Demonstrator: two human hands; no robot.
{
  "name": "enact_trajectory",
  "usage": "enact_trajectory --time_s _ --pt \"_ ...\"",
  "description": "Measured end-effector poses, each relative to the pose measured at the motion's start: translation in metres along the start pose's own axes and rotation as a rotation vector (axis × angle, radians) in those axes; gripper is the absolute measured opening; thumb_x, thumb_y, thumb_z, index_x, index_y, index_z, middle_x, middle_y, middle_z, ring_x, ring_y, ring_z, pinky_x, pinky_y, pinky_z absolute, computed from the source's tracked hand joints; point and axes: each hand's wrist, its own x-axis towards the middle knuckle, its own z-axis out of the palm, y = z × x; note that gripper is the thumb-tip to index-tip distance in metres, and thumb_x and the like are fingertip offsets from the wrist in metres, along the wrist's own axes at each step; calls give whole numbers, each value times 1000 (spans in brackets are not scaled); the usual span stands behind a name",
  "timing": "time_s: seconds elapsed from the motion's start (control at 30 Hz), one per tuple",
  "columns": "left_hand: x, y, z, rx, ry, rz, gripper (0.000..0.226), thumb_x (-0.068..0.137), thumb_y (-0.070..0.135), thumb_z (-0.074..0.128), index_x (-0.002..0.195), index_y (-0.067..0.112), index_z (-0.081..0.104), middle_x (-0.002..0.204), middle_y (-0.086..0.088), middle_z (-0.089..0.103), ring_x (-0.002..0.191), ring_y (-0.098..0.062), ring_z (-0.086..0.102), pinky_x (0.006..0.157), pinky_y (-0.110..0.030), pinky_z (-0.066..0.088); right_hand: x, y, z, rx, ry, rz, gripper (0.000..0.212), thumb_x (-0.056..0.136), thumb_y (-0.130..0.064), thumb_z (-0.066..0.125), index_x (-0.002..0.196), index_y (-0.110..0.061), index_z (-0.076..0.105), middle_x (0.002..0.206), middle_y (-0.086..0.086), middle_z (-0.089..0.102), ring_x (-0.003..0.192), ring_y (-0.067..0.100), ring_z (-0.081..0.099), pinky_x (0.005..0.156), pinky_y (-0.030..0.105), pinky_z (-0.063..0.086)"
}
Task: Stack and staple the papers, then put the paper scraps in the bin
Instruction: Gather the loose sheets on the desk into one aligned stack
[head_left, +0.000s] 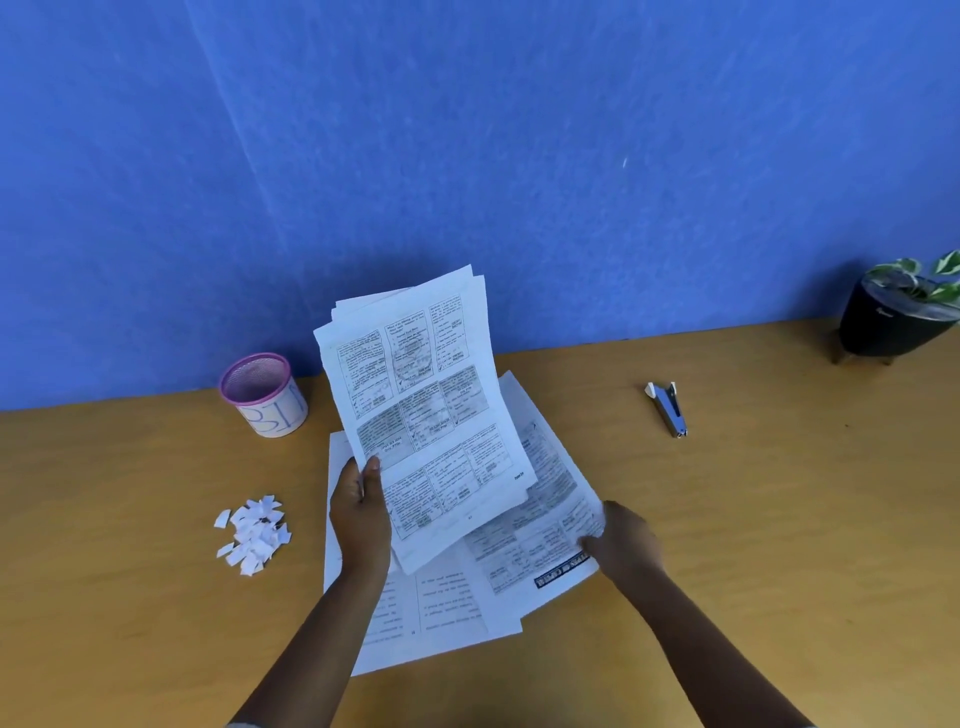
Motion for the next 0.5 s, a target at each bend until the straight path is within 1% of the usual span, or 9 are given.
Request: enact_trajectory --time_s 0.03,0.07,0.1,0.13,0.2,0.27,0.3,0.4,0.5 --pt "1 3 -2 -21 -15 4 19 95 10 46 109 15 59 98 4 66 84 2 62 64 2 41 0 -2 -7 64 57 -8 22 84 -21 64 104 -17 56 100 2 68 84 20 64 62 27 46" --pt "2 6 -3 -32 -26 9 19 95 10 45 107 18 58 94 12 63 82 10 61 64 0 43 -1 -6 -15 138 122 -22 21 85 -20 62 105 -18 56 94 0 67 78 19 63 59 27 47" --pt "4 8 -4 -34 -30 13 18 96 10 45 105 18 58 91 16 61 79 16 59 64 -5 44 -2 -11 -24 202 194 -40 22 85 -19 60 107 -20 55 88 -2 66 73 18 62 55 26 44" --pt "8 9 -5 -33 -24 12 16 96 10 45 102 17 58 88 15 62 77 18 58 64 -10 45 -4 -17 -35 245 269 -66 24 85 -19 58 109 -23 54 84 -4 64 70 18 61 52 25 42" --pt "15 11 -5 -44 11 12 17 96 10 45 101 10 61 88 6 63 74 18 57 67 -16 44 -9 -32 -57 295 390 -144 28 86 -20 56 113 -27 52 86 -4 66 73 21 62 54 28 45" --pt "21 15 -4 -71 30 7 19 96 10 45 104 5 61 88 5 63 73 18 57 66 -9 45 -16 -49 -77 323 484 -239 27 88 -21 57 114 -26 52 92 -2 69 74 22 62 59 31 47" --pt "24 17 -4 -84 30 -1 19 96 12 45 104 5 61 87 5 64 72 17 58 63 -6 45 -19 -56 -85 303 542 -296 25 89 -21 58 113 -23 54 92 -1 69 71 21 60 58 29 44" --pt "29 23 -3 -100 21 7 19 97 14 44 104 9 61 85 5 64 69 16 59 60 -4 45 -33 -74 -108 155 746 -467 15 91 -13 56 105 -10 61 77 10 68 68 32 59 62 28 35" --pt "32 30 -2 -126 6 14 18 97 14 44 104 11 61 83 15 64 69 16 60 58 -2 44 -47 -92 -127 69 874 -576 15 91 -2 52 99 -6 64 69 10 64 66 34 58 74 37 41"
